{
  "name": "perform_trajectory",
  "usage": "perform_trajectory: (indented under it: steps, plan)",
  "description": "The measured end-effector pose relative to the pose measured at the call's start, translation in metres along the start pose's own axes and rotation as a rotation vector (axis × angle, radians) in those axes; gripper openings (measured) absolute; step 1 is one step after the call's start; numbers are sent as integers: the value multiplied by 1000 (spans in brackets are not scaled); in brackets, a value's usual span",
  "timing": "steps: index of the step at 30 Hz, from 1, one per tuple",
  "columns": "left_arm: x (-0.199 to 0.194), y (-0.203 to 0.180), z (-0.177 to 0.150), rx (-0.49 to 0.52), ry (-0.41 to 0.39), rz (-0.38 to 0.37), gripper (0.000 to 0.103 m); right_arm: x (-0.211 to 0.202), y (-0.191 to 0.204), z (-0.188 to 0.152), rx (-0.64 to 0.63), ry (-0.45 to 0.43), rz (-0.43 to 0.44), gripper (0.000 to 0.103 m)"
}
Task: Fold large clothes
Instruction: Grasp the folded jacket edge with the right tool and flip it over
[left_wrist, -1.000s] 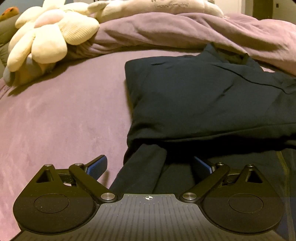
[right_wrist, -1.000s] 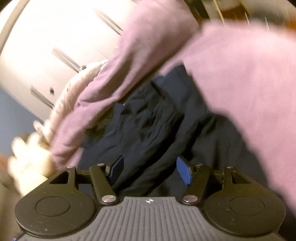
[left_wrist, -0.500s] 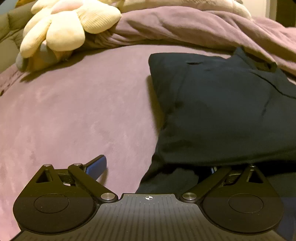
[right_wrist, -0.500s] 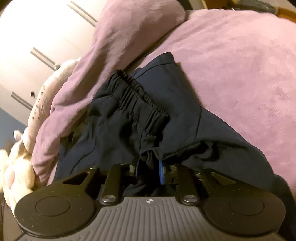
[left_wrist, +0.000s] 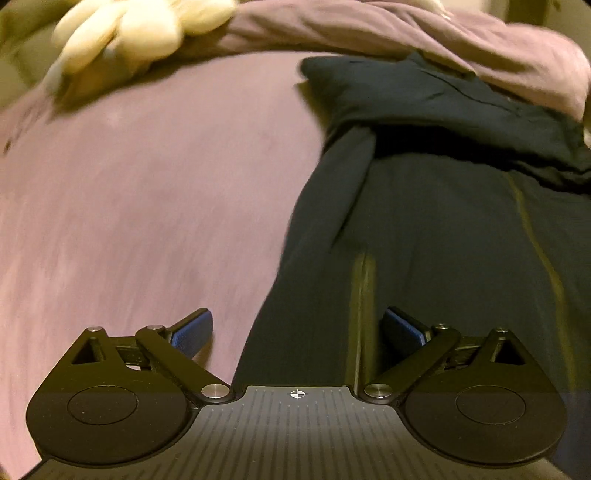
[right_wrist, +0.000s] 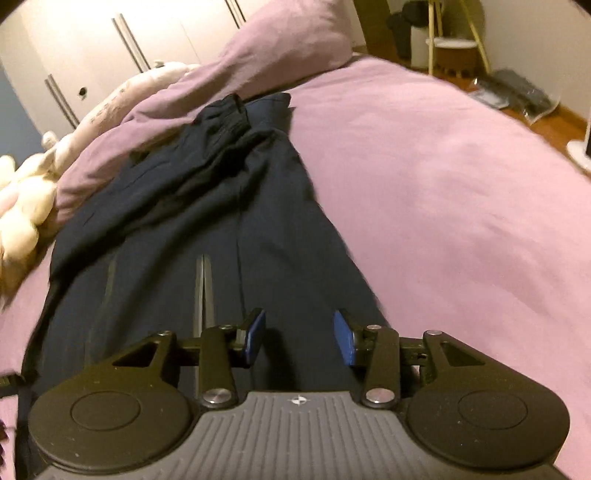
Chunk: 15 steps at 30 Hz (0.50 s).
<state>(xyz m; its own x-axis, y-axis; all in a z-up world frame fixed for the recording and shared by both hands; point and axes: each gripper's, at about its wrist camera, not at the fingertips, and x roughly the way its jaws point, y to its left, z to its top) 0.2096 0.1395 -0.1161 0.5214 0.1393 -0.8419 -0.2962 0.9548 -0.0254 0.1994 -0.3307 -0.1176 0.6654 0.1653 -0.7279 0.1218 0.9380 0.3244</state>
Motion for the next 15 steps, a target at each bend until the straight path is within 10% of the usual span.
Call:
perform_trajectory:
  steps: [2, 4, 11, 15]
  plan:
    - [-15, 19, -23, -75, 42, 7, 102, -29, -7, -21, -54, -13, -71, 50]
    - [-30, 38, -43, -149, 51, -24, 101, -48, -13, -35, -82, -37, -136, 80]
    - [-60, 70, -81, -205, 75, -132, 101, -72, -42, -42, 5, -18, -76, 78]
    - [-54, 77, -82, -236, 100, -259, 101, -61, -42, -41, 63, 47, 8, 58]
